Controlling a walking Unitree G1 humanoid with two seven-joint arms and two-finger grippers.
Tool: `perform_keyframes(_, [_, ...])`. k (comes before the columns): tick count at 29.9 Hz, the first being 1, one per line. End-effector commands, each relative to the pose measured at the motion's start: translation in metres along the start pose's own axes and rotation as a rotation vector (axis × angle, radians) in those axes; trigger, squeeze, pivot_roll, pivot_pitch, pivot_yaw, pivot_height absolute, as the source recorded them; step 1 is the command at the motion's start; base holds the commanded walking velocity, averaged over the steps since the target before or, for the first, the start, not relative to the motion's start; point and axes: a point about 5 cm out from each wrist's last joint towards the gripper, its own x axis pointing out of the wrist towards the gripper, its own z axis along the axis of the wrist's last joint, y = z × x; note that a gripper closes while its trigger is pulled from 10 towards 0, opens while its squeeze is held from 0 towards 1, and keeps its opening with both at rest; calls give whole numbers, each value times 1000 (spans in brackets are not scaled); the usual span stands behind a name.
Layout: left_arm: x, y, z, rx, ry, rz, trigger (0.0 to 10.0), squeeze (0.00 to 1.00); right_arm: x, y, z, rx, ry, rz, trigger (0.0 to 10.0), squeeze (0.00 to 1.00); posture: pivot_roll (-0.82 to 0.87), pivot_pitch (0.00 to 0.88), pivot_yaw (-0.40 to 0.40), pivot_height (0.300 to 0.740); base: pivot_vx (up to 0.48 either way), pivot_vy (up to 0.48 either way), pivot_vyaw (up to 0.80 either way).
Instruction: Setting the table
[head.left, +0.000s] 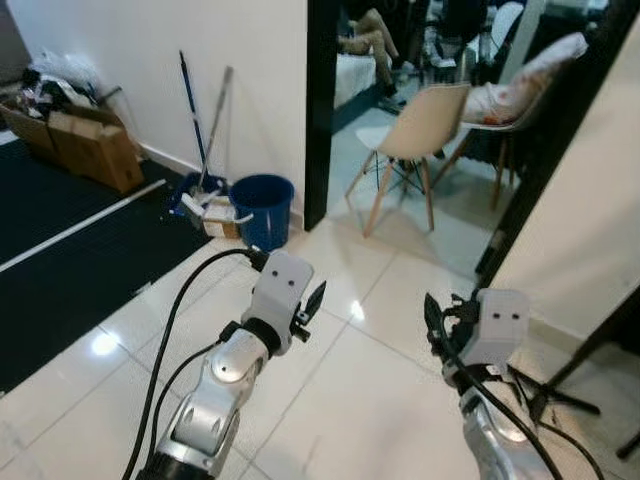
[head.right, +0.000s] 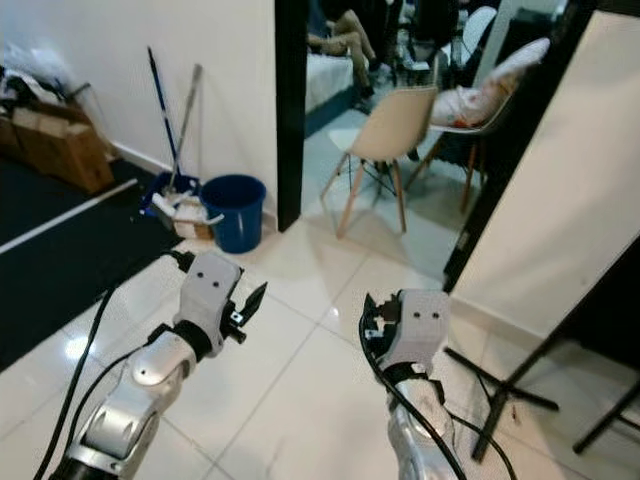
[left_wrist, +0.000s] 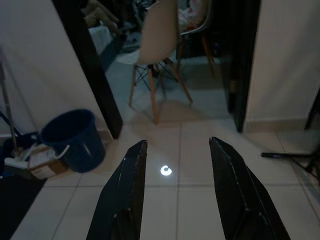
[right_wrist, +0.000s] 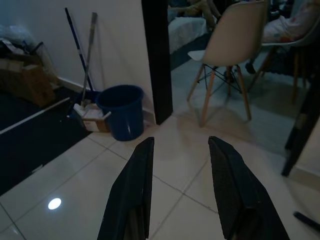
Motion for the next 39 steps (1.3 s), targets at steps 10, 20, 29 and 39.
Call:
perform_keyframes(10, [-1,1,-5,4,20,-3,10000,0,-2,0,-5,-2,18,2,10000,0,24,91,73,740,480,0,0])
perform_keyframes(20, [-1,1,-5,7,20,-5,10000,0,-2,1,-6,-4,20,8,10000,0,24,90,73,740,480,0,0])
perform_keyframes(29, [-2,2,-5,6,23,-5,10000,0,-4,3,-7,-8,25,18,10000,0,26,96,77,740,431,0,264])
perform_keyframes(39, [-2,2,-5,7,23,-2,10000,0,-4,9,-7,-27,26,53,10000,0,29,100,78,740,334,0,798])
